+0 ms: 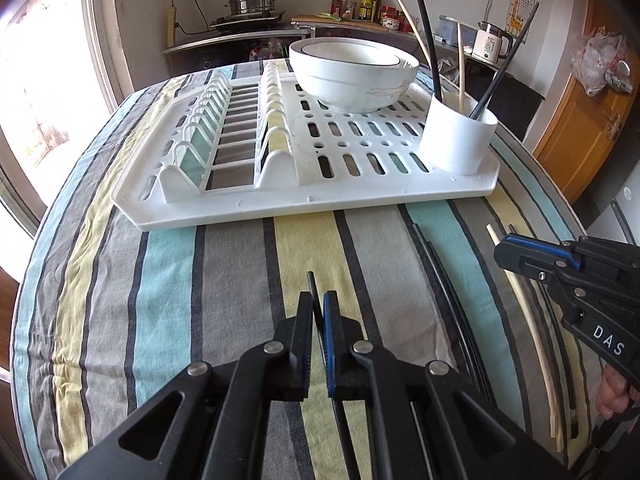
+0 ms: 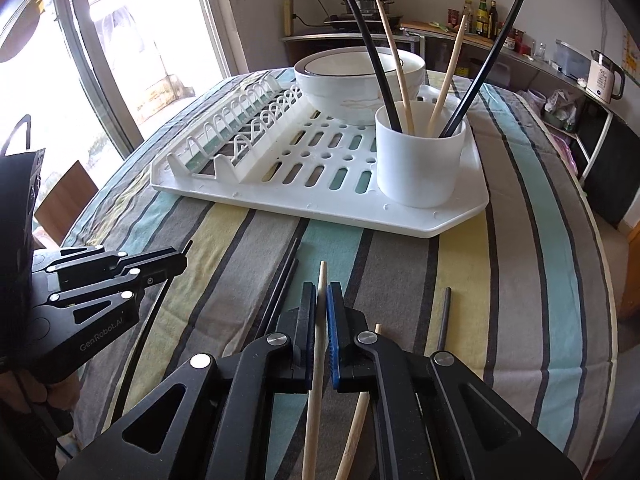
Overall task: Organize utensils
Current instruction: 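Grasp a black chopstick with the left tool while the right tool grasps a wooden one, then lift the chopsticks upright over the white cup with both tools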
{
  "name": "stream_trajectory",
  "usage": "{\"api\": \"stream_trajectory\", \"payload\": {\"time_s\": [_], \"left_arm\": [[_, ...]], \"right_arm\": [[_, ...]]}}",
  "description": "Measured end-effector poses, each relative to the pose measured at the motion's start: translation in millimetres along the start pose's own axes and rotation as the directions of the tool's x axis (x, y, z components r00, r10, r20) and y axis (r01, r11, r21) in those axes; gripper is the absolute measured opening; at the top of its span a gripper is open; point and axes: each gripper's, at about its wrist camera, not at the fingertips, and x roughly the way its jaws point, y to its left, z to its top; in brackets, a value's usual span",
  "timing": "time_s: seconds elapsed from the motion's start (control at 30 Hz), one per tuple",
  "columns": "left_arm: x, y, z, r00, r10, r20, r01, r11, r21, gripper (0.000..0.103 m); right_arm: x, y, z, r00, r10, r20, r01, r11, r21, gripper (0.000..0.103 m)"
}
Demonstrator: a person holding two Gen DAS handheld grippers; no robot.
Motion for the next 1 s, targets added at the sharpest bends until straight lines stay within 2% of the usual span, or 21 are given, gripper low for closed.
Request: {"api": "stream_trajectory", "payload": {"time_s": [0.23, 0.47, 1.0], "left_arm": [[-44, 5, 12, 0.995, -0.031, 0.093, 0.032, 0.999, -0.010, 0.005], [-95, 10, 17, 0.978, -0.081, 0.191, 0.084, 0.996, -0.007, 0.005], [-163, 10, 8, 0.946, -0.125, 0.299, 0.129, 0.992, 0.006, 0.004]], "right_arm": [[-36, 2, 10, 0.996, 0.018, 0.088, -0.018, 1.000, 0.005, 0.005], [-75, 5, 13, 0.984, 0.025, 0.178, -0.025, 1.000, -0.002, 0.005], [-119, 9, 0, 0.963, 0.035, 0.267, -0.033, 0.999, -0.011, 0.005]]}}
